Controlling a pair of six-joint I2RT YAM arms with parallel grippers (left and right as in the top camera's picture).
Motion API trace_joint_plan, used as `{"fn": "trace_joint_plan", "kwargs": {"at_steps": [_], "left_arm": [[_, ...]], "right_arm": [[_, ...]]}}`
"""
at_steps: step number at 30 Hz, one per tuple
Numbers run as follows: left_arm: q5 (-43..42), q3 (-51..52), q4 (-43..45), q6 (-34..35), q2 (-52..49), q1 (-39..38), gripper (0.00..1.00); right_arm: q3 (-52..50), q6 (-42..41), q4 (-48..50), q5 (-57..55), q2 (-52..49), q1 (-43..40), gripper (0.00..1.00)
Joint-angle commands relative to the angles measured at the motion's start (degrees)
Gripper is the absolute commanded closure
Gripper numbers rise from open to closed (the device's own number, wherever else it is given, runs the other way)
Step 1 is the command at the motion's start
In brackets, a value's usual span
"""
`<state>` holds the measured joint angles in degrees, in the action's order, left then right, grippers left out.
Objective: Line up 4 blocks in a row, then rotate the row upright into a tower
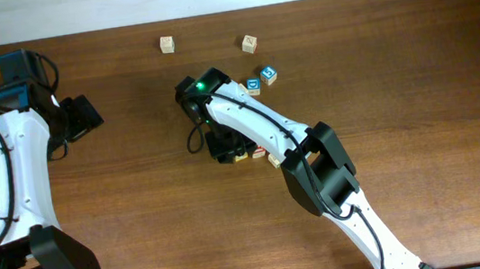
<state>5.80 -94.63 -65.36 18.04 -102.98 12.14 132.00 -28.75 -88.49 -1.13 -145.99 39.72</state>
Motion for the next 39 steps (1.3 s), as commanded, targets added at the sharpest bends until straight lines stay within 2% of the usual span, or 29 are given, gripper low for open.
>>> {"fn": "trace_joint_plan", "kwargs": {"at_steps": [1,3,4,6,10,12,13,14,17,20,23,27,31,33,39], "left_arm": [[-0.4,-1.2,-0.1,0.3,-0.6,0.0,0.01],[-0.4,-1.2,-0.1,0.3,-0.6,0.0,0.01],[-0.4,-1.2,-0.1,0.3,-0.6,0.0,0.00],[-0.5,-1.2,-0.1,-0.3,-0.5,0.0,0.00],[-0.4,-6.0,-3.5,-4.1,-0.3,-3.8,0.00],[-0.4,-8.6,-4.4,-4.2,-0.2,-5.7,0.00],[-0.5,-12.1,-5.0,-4.2,-0.1,-8.0,0.01],[-0.5,-14.2,-5.6,-4.2,0.0,-9.2,0.01],[-0.5,-18.0,-6.0,-4.2,0.1,-10.7,0.01],[-0.4,-18.0,-5.2,-4.2,-0.1,-10.6,0.01],[-0.4,-18.0,-5.2,-4.2,-0.2,-10.6,0.01],[-0.4,-18.0,-5.2,-4.2,-0.2,-10.6,0.01],[-0.4,-18.0,-5.1,-4.2,-0.2,-10.7,0.00],[-0.4,-18.0,-5.0,-4.2,-0.2,-10.6,0.01],[-0.6,-18.0,-4.3,-4.0,-0.2,-10.6,0.01]], "right_arm": [[4.6,1.1,-2.9,-0.9,2.4,-0.1,0.55],[16.3,3.1,-7.7,-0.9,3.6,-0.7,0.55],[23.3,6.8,-8.9,1.9,4.9,-2.0,0.51],[27.8,7.8,-8.9,5.8,7.8,-4.7,0.49],[28.7,10.7,-8.9,8.1,19.5,-15.6,0.50],[28.7,12.2,-8.9,8.0,22.8,-17.9,0.53],[27.6,12.9,-8.9,7.7,27.7,-20.4,0.53],[25.8,12.9,-8.9,6.6,30.0,-21.2,0.53],[11.7,12.9,-8.9,5.9,36.9,-23.3,0.53],[-10.3,12.9,-8.1,6.6,37.9,-22.4,0.59],[-30.2,13.6,1.0,11.6,37.9,-20.9,0.60],[-46.4,12.9,12.7,15.2,37.9,-18.4,0.86],[-55.5,5.2,22.6,15.7,37.9,-15.7,0.95],[-58.4,0.0,27.3,15.8,37.6,-15.3,0.96],[-59.1,-2.1,31.5,16.6,35.9,-15.3,0.96]]}}
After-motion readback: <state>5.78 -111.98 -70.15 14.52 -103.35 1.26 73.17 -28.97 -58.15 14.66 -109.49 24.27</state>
